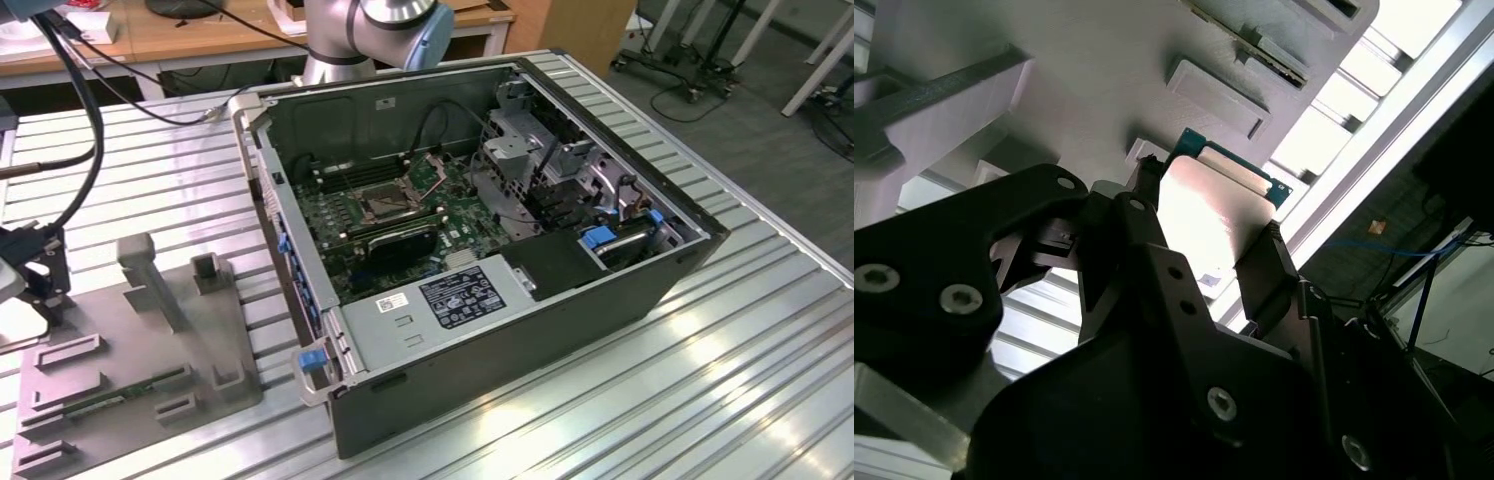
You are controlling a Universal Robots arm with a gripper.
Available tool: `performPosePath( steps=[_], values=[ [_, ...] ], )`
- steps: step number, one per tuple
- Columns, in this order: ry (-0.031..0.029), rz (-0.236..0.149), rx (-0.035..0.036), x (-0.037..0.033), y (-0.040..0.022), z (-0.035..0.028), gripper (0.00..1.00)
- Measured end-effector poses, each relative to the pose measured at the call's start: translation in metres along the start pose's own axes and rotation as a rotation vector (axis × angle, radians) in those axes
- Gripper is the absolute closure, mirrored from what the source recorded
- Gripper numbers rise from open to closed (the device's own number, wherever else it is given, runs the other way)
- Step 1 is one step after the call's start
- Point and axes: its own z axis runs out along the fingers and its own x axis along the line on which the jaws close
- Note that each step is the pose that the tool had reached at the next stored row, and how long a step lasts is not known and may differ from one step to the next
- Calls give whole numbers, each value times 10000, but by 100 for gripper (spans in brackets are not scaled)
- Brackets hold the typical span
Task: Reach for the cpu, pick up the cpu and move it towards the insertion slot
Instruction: 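Pick up the cpu and move it towards the insertion slot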
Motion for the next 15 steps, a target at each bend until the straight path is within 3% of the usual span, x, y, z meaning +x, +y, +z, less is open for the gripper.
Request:
performPosePath(
  steps=[8,15],
  values=[
    [1,0,1,0,1,-16,45],
    [0,0,0,0,3,-80,45]
  ],
)
